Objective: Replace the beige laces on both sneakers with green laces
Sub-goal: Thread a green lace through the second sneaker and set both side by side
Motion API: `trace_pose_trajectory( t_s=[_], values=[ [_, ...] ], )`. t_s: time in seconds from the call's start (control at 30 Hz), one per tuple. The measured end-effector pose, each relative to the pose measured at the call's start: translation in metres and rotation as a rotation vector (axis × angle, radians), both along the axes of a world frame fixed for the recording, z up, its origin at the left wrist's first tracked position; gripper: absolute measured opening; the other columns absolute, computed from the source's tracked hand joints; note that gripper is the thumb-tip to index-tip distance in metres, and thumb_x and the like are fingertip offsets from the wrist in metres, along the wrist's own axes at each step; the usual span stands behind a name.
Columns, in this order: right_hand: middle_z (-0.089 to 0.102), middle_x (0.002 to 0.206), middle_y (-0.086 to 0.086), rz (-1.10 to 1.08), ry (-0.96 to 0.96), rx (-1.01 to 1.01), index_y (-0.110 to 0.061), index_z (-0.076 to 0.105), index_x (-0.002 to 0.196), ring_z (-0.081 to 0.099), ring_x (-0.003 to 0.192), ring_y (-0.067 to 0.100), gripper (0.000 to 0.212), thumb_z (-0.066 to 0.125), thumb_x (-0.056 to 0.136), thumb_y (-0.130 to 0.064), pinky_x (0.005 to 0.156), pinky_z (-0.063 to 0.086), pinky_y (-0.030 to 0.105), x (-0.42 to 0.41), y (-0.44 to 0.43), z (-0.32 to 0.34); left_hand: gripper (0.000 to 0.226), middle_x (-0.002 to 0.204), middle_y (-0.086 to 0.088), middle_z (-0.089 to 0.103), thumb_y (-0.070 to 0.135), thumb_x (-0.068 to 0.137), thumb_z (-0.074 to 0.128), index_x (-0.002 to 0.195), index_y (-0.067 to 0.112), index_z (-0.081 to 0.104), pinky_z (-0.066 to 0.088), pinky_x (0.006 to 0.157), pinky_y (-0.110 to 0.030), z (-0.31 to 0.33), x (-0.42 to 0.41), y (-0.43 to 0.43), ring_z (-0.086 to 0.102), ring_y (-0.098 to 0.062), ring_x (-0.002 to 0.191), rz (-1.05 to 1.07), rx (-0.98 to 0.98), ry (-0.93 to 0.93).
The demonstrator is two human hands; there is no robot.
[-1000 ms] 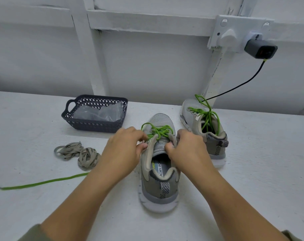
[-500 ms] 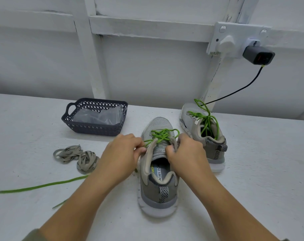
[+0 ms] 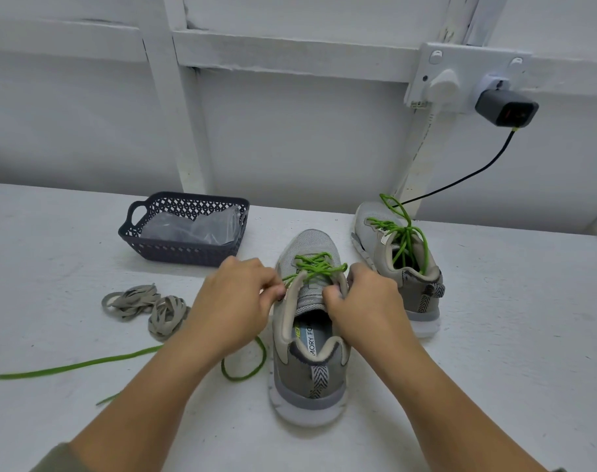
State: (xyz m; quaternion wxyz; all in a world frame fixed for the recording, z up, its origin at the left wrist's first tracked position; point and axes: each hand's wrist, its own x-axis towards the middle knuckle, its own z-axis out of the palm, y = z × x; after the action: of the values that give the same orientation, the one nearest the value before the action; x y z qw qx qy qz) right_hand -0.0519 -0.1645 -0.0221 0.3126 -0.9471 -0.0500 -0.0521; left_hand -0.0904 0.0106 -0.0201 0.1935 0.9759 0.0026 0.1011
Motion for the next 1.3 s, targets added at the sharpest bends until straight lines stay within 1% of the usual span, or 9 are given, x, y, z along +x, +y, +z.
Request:
trace_pose_trajectory(
  t_s=[0.17, 0.33, 0.53, 0.7, 0.83, 0.93, 1.07, 1.2, 1.3],
  values=[
    [0.055, 0.079, 0.008, -0.006, 0.002, 0.013, -0.013, 0.046, 0.079, 0.049, 0.076, 0.028, 0.019, 0.051, 0.086, -0.030, 0.062, 0.035, 0.030, 0.000, 0.000, 0.000, 0.018, 0.095, 0.010, 0.064, 0.049, 0.090, 0.054, 0.078, 0.040, 0.064, 0.049, 0.087, -0.034, 0.006, -0.006, 0.030, 0.056, -0.013, 0.092, 0.098, 0.076, 0.506],
    [0.049, 0.071, 0.003, 0.004, 0.000, 0.010, -0.015, 0.041, 0.073, 0.048, 0.073, 0.027, 0.021, 0.050, 0.087, -0.029, 0.060, 0.033, 0.031, 0.000, 0.001, 0.002, 0.021, 0.113, 0.010, 0.057, 0.040, 0.097, 0.047, 0.115, 0.036, 0.056, 0.042, 0.100, -0.041, 0.007, 0.020, 0.030, 0.046, -0.017, 0.114, 0.054, -0.005, 0.249],
    [0.048, 0.069, 0.003, -0.007, -0.004, 0.020, -0.019, 0.035, 0.068, 0.049, 0.073, 0.028, 0.025, 0.050, 0.087, -0.027, 0.060, 0.033, 0.031, -0.003, -0.001, 0.003, 0.024, 0.101, 0.005, 0.067, 0.035, 0.099, 0.046, 0.091, 0.023, 0.065, 0.047, 0.083, -0.028, 0.022, 0.024, 0.037, 0.060, -0.014, 0.100, -0.125, -0.304, 0.446],
    [0.056, 0.074, 0.004, 0.093, -0.002, 0.004, -0.019, 0.041, 0.074, 0.054, 0.075, 0.027, 0.025, 0.055, 0.084, -0.037, 0.062, 0.043, 0.036, -0.002, -0.004, 0.007, 0.035, 0.074, 0.002, 0.058, 0.021, 0.102, 0.038, 0.074, 0.015, 0.058, 0.034, 0.065, -0.029, 0.049, 0.031, 0.032, 0.047, -0.017, 0.071, -0.047, -0.894, 0.117],
    [0.049, 0.086, -0.007, 0.214, -0.071, 0.027, -0.026, 0.045, 0.095, 0.050, 0.072, 0.015, 0.021, 0.057, 0.085, -0.040, 0.061, 0.038, 0.032, 0.004, -0.009, 0.021, 0.028, 0.087, 0.013, 0.065, 0.024, 0.101, 0.045, 0.090, 0.027, 0.071, 0.041, 0.072, -0.024, 0.043, 0.032, 0.019, 0.056, 0.003, 0.074, -0.209, -0.688, 0.118],
    [0.055, 0.087, -0.008, 0.208, -0.113, 0.083, -0.026, 0.053, 0.093, 0.049, 0.068, 0.010, 0.005, 0.052, 0.088, -0.027, 0.063, 0.042, 0.032, 0.012, -0.012, 0.030, 0.025, 0.099, 0.009, 0.073, 0.022, 0.094, 0.061, 0.091, 0.042, 0.075, 0.047, 0.096, -0.032, 0.034, 0.035, 0.020, 0.063, -0.017, 0.104, -0.201, -0.639, 0.073],
    [0.050, 0.042, -0.012, 0.221, 0.048, 0.251, -0.021, 0.069, 0.086, 0.043, 0.043, 0.002, 0.025, 0.046, 0.095, -0.022, 0.051, 0.034, 0.027, 0.015, -0.012, 0.037, 0.013, 0.075, 0.006, 0.074, 0.015, 0.075, 0.080, 0.077, 0.026, 0.074, 0.049, 0.073, -0.016, 0.024, 0.031, 0.004, 0.067, -0.004, 0.074, -0.092, -0.858, 0.007],
    [0.061, 0.056, -0.008, 0.209, 0.153, 0.416, -0.022, 0.074, 0.082, 0.053, 0.060, 0.005, 0.040, 0.047, 0.096, -0.048, 0.064, 0.041, 0.026, 0.015, -0.004, 0.036, 0.026, 0.057, 0.012, 0.066, 0.015, 0.063, 0.089, 0.072, 0.016, 0.064, 0.043, 0.054, -0.007, 0.016, 0.028, -0.011, 0.059, 0.003, 0.054, -0.027, -0.762, -0.140],
    [0.054, 0.054, -0.015, 0.234, 0.167, 0.486, -0.016, 0.073, 0.081, 0.048, 0.052, -0.002, 0.034, 0.059, 0.091, -0.045, 0.055, 0.038, 0.016, 0.018, 0.000, 0.033, 0.035, 0.060, 0.010, 0.069, 0.014, 0.057, 0.092, 0.070, 0.016, 0.059, 0.044, 0.054, -0.008, 0.014, 0.026, -0.015, 0.064, 0.001, 0.057, -0.048, -0.744, -0.187]
  ],
)
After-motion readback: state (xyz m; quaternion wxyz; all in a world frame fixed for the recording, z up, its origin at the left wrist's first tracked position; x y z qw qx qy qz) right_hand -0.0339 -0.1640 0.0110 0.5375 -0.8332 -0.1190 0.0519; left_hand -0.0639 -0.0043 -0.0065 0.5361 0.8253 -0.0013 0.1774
